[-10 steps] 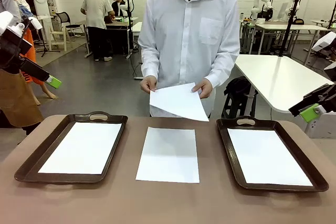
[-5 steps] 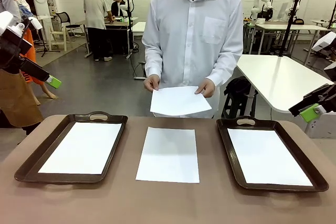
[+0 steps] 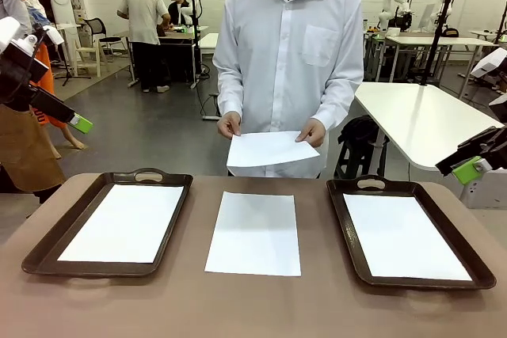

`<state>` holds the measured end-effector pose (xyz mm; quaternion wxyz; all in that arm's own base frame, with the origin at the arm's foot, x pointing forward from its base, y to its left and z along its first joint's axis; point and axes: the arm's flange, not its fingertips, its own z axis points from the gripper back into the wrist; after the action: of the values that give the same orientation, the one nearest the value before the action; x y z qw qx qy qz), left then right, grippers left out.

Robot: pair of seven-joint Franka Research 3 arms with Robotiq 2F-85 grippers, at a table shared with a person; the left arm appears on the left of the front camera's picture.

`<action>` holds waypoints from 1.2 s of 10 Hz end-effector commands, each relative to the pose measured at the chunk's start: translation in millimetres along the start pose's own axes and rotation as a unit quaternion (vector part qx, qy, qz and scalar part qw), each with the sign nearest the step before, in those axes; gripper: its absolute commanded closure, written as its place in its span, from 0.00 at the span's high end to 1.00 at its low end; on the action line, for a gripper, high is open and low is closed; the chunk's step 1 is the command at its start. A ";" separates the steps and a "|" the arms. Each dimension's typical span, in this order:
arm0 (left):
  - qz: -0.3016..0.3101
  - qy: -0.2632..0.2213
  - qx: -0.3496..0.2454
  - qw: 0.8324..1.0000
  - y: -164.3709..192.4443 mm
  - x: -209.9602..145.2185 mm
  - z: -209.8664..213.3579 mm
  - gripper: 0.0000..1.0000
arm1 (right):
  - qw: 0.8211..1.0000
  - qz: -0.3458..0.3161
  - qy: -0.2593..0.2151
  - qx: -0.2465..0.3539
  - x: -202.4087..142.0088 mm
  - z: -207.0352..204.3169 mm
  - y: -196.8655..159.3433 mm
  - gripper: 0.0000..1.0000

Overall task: Sort the A4 documents.
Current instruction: Receive the A4 Paper.

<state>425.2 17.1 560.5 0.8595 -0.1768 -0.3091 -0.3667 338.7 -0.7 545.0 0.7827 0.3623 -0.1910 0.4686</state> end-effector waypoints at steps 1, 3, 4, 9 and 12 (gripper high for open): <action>0.001 -0.002 -0.003 1.000 -0.2 0.9 1.0 1.00 | 1.000 0.003 -0.003 0.003 0.2 -0.3 0.2 1.00; 0.001 -0.002 -0.003 1.000 -0.2 0.9 1.0 1.00 | 1.000 0.003 -0.003 0.003 0.2 -0.3 0.2 1.00; 0.001 -0.002 -0.003 1.000 -0.2 0.9 1.0 1.00 | 1.000 0.003 -0.003 0.003 0.2 -0.3 0.2 1.00; 0.001 -0.002 -0.003 1.000 -0.2 0.9 1.0 1.00 | 1.000 0.003 -0.003 0.003 0.2 -0.3 0.2 1.00; 0.001 -0.002 -0.003 1.000 -0.2 0.9 1.0 1.00 | 1.000 0.003 -0.003 0.003 0.2 -0.3 0.2 1.00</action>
<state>425.2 17.1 560.5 0.8595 -0.1768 -0.3091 -0.3667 338.7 -0.7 545.0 0.7827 0.3623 -0.1910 0.4686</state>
